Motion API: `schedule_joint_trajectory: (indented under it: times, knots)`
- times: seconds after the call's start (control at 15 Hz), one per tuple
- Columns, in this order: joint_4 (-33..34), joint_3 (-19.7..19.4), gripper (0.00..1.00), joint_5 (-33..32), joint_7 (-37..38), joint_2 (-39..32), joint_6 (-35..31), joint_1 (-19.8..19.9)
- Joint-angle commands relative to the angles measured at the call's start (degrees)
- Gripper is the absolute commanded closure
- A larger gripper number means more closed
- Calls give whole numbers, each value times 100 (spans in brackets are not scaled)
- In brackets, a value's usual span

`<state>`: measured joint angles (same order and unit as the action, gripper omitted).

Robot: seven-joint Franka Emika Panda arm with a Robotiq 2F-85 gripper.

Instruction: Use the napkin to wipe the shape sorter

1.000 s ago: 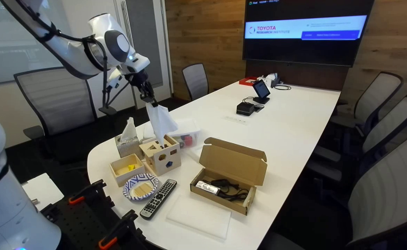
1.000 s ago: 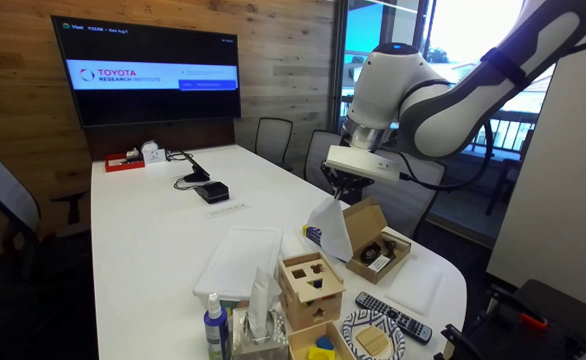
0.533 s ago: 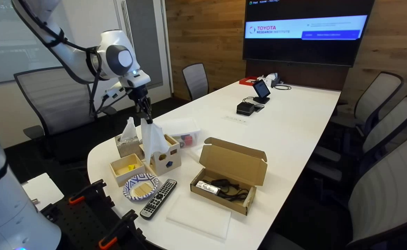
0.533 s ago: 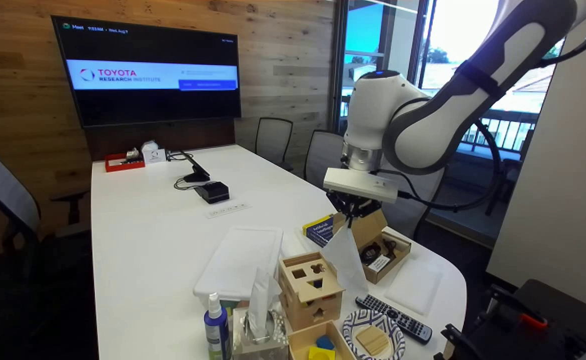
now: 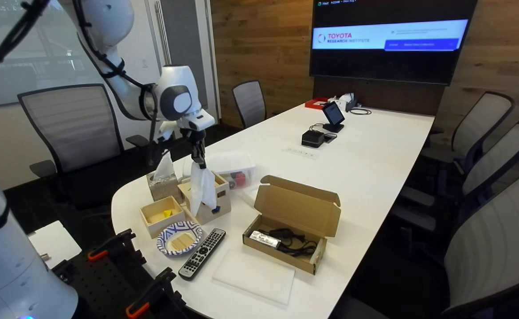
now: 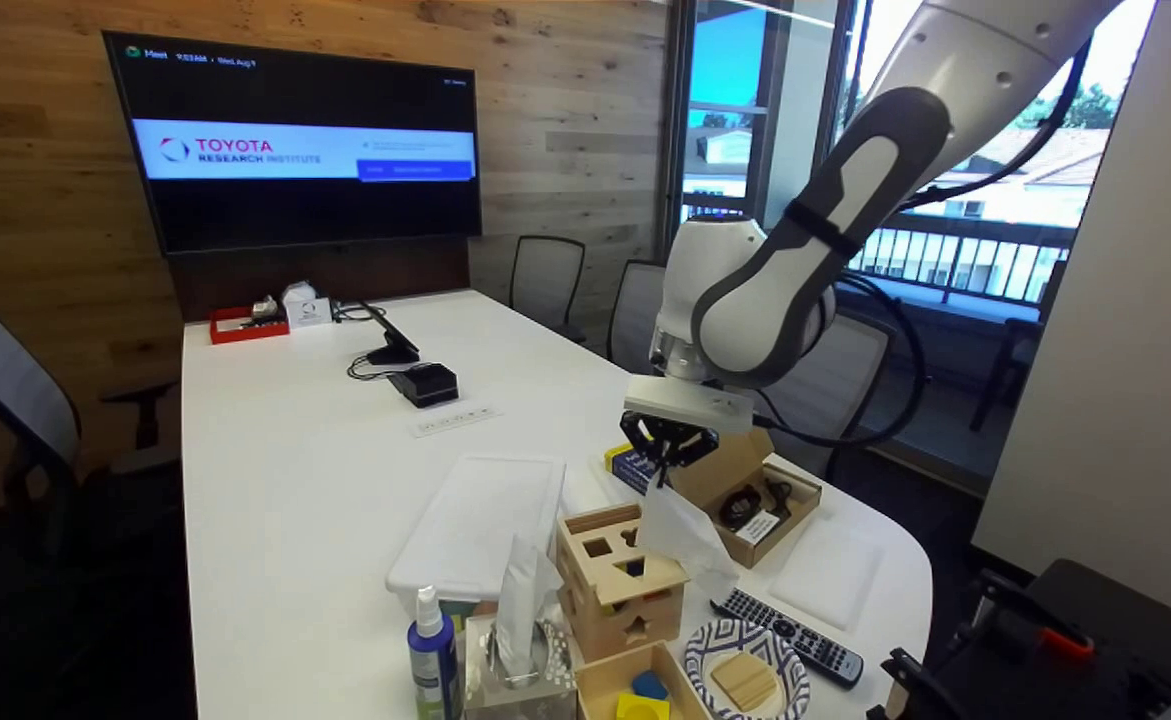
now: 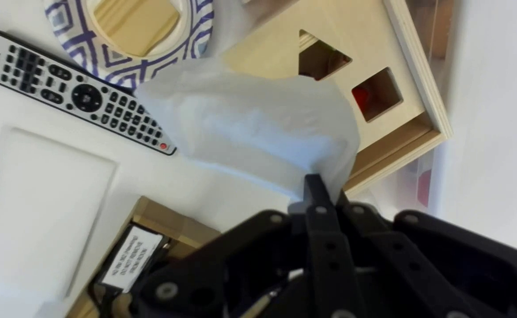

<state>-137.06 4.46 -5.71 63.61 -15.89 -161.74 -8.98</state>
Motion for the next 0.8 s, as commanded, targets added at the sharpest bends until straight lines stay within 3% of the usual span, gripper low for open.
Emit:
schedule_joint_trajectory:
  times: [0.0,0.4,0.73]
  knots:
    - [905,551,100,1028,-1596,-899,-91,342]
    - [2138,1067,100,2123,-3669,-1723,660,414]
    - [2497,1012,100,2872,-4155,-1920,2112,341]
